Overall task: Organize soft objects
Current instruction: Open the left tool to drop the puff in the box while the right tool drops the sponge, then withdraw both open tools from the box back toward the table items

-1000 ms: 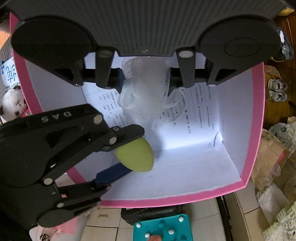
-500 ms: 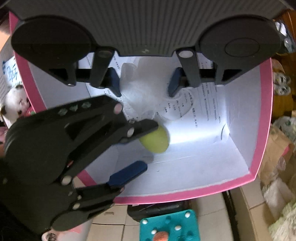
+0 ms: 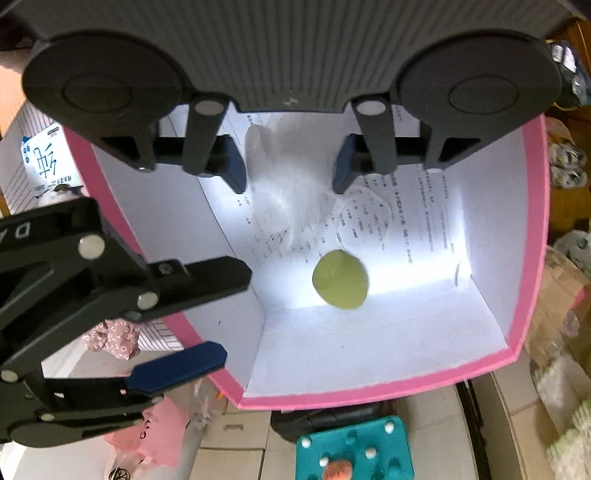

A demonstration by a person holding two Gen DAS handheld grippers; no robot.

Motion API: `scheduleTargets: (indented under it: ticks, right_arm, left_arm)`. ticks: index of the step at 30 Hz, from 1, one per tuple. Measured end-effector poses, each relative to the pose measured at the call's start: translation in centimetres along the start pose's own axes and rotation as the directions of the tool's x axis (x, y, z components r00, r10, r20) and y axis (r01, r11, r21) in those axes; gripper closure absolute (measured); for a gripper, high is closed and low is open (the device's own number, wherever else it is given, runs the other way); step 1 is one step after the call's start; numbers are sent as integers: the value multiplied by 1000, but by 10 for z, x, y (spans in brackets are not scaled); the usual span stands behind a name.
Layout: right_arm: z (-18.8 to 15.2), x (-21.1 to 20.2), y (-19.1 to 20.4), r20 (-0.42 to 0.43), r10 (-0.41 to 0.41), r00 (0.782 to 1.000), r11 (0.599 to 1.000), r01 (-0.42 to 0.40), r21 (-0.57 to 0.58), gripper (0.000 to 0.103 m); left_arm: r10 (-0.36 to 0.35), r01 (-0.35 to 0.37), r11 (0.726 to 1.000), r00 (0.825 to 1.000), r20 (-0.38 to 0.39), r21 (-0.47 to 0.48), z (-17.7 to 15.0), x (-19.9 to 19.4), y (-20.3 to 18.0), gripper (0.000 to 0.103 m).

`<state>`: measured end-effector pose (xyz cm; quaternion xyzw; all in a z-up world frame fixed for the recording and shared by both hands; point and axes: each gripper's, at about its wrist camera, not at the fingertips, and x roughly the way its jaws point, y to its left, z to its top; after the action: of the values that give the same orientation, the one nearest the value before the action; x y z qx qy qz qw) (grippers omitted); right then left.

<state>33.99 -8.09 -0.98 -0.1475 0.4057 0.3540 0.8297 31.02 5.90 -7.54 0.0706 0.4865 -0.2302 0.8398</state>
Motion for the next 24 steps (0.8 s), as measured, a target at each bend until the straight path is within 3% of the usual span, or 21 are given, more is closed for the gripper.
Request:
scheduleTargets:
  ticks: [4,19,24]
  right_arm:
    - [-8,-10,7,19,-5,1000,1000,5,7,43]
    - [-35,-81,52,107,-25,994,999,27,-17,42]
    - [-46,-110,72,132,-19,991,999,24,-33,41]
  left_arm:
    - [31,-31,999,999,24,24,-2,-14,-6,40]
    - [78,-86,994,991,111,70,-32,-92,-34,33]
    - [65,-76,994,989,135,79,-44,-116,-43,31]
